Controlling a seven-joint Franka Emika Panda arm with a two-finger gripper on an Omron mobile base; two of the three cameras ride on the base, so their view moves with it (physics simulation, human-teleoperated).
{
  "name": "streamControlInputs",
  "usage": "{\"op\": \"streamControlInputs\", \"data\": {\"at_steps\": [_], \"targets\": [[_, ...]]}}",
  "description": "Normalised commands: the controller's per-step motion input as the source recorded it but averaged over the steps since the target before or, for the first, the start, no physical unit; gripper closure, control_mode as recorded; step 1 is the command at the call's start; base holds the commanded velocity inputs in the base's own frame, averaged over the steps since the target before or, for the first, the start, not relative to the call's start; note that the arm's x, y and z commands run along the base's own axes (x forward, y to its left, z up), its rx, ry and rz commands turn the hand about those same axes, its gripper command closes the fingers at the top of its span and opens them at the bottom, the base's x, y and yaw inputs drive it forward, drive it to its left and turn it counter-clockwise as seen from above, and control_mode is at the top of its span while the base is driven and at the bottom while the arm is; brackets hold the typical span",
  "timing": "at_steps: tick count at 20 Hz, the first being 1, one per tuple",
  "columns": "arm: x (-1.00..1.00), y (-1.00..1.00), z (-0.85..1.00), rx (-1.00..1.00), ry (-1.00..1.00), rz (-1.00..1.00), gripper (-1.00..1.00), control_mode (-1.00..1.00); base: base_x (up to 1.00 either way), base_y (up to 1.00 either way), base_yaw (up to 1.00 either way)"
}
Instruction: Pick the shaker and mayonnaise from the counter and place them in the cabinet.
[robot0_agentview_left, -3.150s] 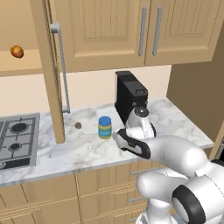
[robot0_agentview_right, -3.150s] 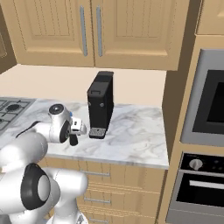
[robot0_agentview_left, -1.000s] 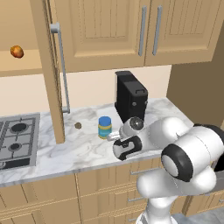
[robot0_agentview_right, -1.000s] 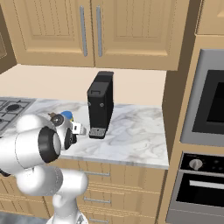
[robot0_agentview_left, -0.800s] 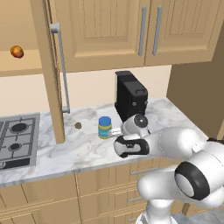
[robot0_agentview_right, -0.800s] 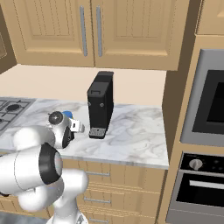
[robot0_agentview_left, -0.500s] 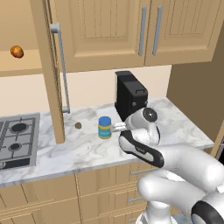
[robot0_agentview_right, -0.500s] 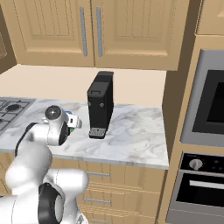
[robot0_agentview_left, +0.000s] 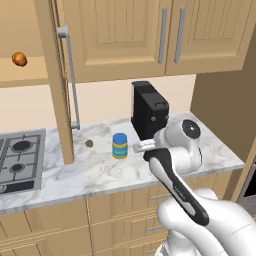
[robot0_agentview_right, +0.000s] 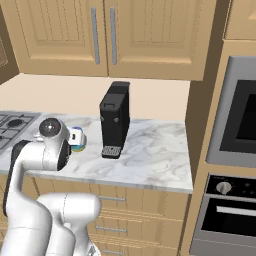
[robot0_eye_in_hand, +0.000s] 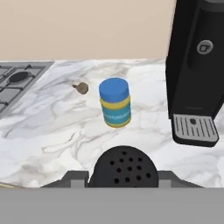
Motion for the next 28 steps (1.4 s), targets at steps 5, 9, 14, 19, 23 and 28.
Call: {"op": "streamControlInputs", "data": {"at_steps": [5, 9, 14, 19, 23, 28], "targets": [[-0.57, 0.0, 0.4, 0.0, -0.02, 0.05, 1.0, -1.0, 0.0, 0.0, 0.0], [-0.47, 0.0, 0.43, 0.0, -0.08, 0.01, 1.0, -1.0, 0.0, 0.0, 0.0], [-0.41, 0.01, 0.46, 0.0, -0.13, 0.01, 1.0, -1.0, 0.0, 0.0, 0.0], [-0.42, 0.0, 0.36, 0.0, -0.21, 0.01, 1.0, -1.0, 0.0, 0.0, 0.0], [0.0, 0.0, 0.0, 0.0, -0.01, 0.0, 1.0, 1.0, -0.05, 0.0, 0.0], [0.0, 0.0, 0.0, 0.0, 0.0, 0.0, 1.0, 1.0, -0.74, -0.17, 0.0]]}}
